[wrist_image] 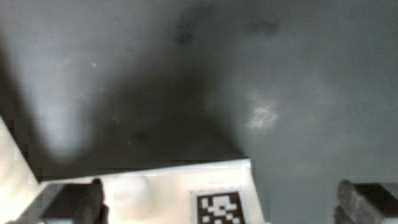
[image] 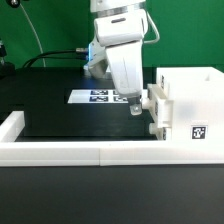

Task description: Assemble drawer

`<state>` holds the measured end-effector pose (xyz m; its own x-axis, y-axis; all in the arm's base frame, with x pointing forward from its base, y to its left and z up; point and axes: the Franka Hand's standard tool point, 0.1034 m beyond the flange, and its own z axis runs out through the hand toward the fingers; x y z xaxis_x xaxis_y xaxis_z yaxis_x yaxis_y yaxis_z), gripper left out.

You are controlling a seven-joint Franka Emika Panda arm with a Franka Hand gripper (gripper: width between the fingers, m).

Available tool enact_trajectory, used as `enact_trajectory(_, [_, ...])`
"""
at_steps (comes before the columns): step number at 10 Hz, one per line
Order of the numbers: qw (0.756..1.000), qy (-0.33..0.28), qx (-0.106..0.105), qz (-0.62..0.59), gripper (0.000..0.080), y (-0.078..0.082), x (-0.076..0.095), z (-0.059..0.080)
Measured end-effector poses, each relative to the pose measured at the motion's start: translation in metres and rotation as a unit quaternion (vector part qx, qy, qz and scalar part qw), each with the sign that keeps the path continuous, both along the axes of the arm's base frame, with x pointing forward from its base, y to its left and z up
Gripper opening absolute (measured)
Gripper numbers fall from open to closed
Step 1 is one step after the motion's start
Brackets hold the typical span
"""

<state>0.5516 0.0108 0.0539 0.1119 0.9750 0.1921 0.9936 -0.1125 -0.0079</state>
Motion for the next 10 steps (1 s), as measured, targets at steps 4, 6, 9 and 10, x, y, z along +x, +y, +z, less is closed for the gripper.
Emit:
enact_trajectory(4, [1.000, 0.002, 0.002, -0.006, 0.0649, 0.0134, 0.0002, 0.0006])
enact_trajectory(6, [1.000, 0.004, 0.002, -0.008, 0.0649, 0.0115, -0.0012, -0.0008])
enact_trajectory(9, [1.000, 0.004, 0.002, -0.008, 0.0649, 0.0110, -0.0012, -0.0008])
enact_trajectory(10, [1.000, 0.004, 0.002, -0.008, 0.0649, 0.0109, -0.0012, -0.0008])
